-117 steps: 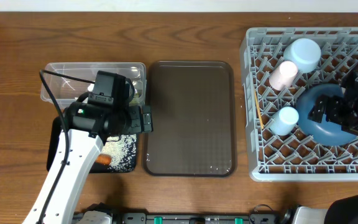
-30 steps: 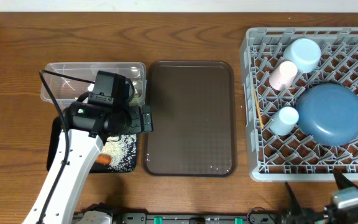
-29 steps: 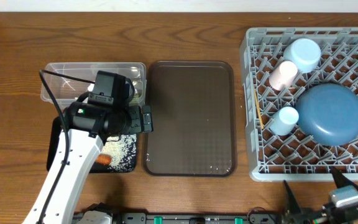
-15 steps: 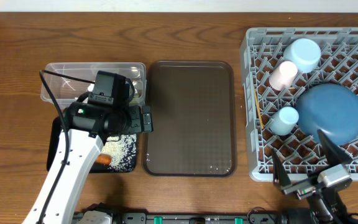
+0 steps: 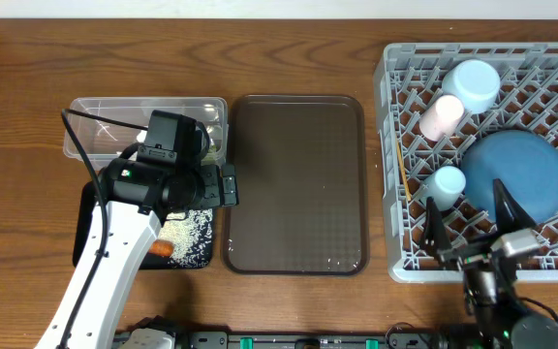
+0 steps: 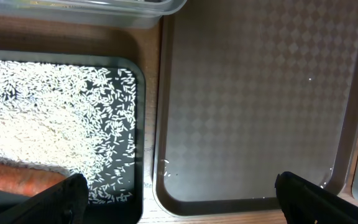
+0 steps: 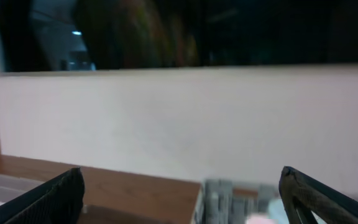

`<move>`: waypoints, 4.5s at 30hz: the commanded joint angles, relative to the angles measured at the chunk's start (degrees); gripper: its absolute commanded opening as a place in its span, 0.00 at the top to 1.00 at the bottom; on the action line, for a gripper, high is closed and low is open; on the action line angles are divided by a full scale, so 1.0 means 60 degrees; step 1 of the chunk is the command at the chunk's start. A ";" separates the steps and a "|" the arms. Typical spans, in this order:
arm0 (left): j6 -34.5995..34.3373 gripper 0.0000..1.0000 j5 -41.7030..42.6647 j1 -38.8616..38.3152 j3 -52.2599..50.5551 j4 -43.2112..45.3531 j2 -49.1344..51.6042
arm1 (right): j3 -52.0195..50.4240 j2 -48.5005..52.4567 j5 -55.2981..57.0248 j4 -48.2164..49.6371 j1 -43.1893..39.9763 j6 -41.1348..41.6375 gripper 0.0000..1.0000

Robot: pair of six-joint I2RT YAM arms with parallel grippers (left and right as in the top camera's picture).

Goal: Sort waste into correct bins and load items into the dishwasher rack

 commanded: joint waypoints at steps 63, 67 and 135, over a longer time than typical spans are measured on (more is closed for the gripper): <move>0.0018 0.02 -0.0120 0.0007 0.0080 -0.0029 -0.0011 | -0.1789 -0.0069 0.1949 -0.1818 0.0495 -0.1242 0.01; 0.0015 0.02 -0.0120 -0.0011 0.0080 -0.0029 -0.0160 | -0.1785 -0.0069 0.1953 -0.1814 0.0495 -0.1242 0.01; -0.0022 0.02 -0.0044 0.1552 -0.3249 0.0237 -1.2156 | -0.1785 -0.0069 0.1953 -0.1818 0.0495 -0.1242 0.01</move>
